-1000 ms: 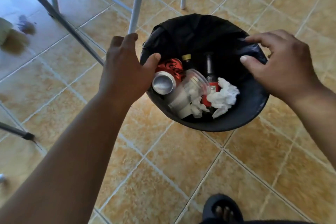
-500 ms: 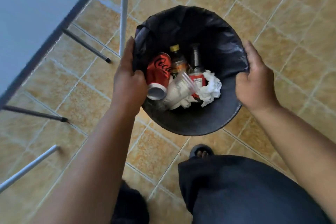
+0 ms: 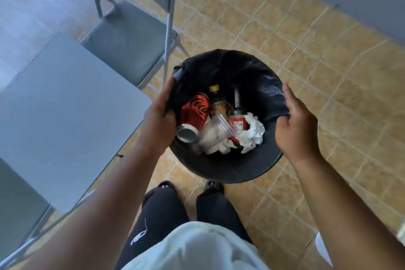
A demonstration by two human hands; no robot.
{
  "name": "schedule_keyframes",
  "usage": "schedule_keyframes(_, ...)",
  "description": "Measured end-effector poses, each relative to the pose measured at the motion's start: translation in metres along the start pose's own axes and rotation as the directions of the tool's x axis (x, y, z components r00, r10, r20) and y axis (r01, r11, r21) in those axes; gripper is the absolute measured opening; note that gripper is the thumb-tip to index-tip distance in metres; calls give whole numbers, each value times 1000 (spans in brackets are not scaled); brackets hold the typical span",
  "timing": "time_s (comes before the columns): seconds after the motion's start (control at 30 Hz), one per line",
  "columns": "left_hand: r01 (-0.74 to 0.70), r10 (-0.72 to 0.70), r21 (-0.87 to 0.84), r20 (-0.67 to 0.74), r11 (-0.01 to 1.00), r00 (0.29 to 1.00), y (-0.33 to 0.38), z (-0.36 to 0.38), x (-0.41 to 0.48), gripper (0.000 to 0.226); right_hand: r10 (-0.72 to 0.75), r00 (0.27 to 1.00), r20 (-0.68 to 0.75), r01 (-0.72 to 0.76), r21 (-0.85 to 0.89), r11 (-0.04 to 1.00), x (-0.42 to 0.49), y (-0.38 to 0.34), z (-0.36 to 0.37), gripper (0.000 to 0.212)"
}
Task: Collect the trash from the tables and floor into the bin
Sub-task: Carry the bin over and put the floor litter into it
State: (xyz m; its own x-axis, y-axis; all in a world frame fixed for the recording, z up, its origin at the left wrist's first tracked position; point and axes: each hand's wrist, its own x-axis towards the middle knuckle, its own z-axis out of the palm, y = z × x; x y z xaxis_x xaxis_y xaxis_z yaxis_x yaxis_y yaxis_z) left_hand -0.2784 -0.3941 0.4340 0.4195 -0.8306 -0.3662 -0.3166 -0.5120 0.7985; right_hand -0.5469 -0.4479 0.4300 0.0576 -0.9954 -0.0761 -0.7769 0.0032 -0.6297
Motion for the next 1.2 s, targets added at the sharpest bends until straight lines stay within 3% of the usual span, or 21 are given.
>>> schedule_keyframes(0.33, -76, 76, -125, -6, 989, 997, 134, 3, 115, 81, -11, 999, -32, 11, -3, 1000, 148, -54, -81, 71)
schedule_keyframes(0.47, -89, 106, -219, 69, 972, 992, 193, 3, 190, 87, -8, 998, -69, 6, -28, 1000, 232, -77, -100, 70)
schedule_keyframes(0.7, -75, 81, -224, 16, 972, 997, 309, 9, 321, 81, -51, 996, -77, 50, -18, 999, 404, -106, -123, 67)
schedule_keyframes(0.9, -58, 15, -318, -137, 946, 991, 369, 22, 434, 81, -219, 975, 34, 219, -20, 975, 579, -134, -118, 64)
schedule_keyframes(1.2, -61, -136, -438, -405, 897, 904, 419, -14, 567, 77, -459, 859, 227, 468, 16, 883, 799, -235, -82, 67)
